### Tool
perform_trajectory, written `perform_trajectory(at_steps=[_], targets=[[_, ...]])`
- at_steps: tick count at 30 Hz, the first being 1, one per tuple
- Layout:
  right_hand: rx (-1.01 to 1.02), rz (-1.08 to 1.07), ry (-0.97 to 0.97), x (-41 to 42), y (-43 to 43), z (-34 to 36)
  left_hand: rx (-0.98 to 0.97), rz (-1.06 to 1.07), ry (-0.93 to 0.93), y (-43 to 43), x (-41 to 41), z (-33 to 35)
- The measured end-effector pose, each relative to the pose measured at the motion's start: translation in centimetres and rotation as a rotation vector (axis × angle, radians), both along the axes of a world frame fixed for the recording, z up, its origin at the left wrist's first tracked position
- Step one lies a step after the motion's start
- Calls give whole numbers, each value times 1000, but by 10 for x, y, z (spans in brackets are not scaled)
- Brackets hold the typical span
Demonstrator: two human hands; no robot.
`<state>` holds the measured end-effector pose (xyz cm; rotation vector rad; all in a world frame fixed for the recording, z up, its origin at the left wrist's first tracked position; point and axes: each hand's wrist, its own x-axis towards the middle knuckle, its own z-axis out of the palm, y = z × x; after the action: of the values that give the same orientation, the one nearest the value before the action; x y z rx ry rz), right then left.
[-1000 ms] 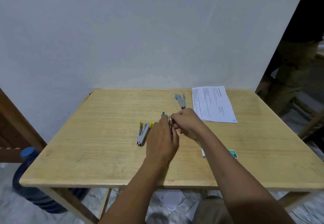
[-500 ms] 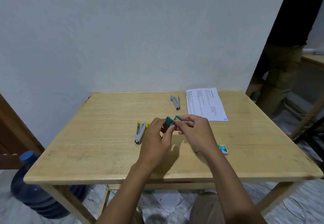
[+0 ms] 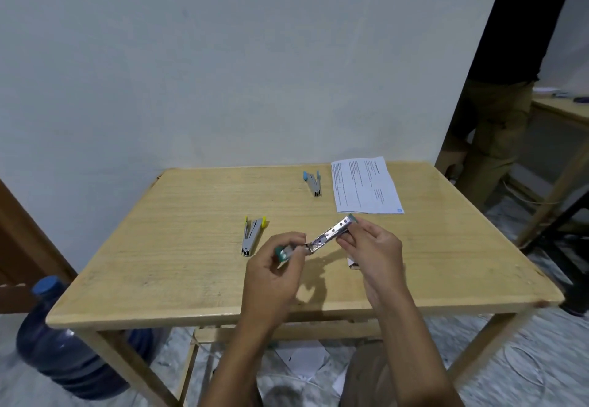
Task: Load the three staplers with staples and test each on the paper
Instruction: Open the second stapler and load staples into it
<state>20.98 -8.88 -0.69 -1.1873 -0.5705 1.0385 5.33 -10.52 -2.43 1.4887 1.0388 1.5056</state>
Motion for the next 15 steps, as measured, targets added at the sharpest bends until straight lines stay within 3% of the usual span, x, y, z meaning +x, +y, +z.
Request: perform_trajectory(at_steps=[4,6,10,15], targets=[[27,86,35,11,-2,6,-623,-336,-440,-3,-17,-2],[25,186,-4,10,-5,11,-782,-509,-431,-8,-18,3],[10,339,-93,-10,-13,19,-792,-680,-421,-12,-8,10],[133,181,-578,-31,-20,1,-734,-643,-555,-9,3,14]])
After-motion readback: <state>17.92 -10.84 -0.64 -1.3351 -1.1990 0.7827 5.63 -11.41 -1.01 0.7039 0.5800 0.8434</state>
